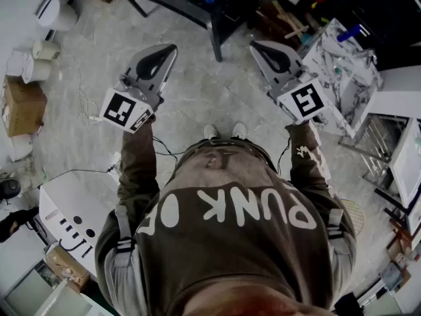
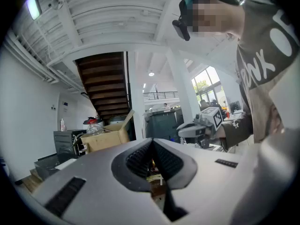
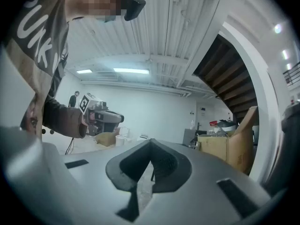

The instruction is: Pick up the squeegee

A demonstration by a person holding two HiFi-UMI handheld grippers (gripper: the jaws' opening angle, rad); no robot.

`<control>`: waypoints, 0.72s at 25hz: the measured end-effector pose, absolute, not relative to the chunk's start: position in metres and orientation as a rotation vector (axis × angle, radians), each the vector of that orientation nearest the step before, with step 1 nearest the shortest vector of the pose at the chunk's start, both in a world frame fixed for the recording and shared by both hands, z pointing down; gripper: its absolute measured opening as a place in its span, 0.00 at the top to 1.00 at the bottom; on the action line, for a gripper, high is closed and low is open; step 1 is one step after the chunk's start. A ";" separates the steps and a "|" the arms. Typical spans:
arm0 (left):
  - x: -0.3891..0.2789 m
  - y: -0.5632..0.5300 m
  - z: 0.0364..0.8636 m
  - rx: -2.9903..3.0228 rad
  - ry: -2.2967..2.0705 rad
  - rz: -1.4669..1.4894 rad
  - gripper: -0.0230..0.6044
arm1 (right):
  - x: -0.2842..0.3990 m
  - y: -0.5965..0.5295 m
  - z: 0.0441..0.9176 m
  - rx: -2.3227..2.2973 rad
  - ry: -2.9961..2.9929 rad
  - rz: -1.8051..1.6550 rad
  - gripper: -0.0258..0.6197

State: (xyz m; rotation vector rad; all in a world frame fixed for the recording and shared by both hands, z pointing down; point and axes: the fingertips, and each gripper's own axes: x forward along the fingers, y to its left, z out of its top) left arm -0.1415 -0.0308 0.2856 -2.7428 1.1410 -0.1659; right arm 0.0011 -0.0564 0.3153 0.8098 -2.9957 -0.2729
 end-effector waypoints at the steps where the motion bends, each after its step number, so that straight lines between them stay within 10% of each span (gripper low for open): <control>1: -0.142 -0.031 0.286 -2.743 1.141 -0.166 0.96 | 0.001 -0.057 0.316 0.810 -2.994 -0.272 0.95; 18: -0.143 -0.031 0.283 -2.740 1.139 -0.173 0.96 | 0.001 -0.057 0.314 0.796 -3.018 -0.253 0.95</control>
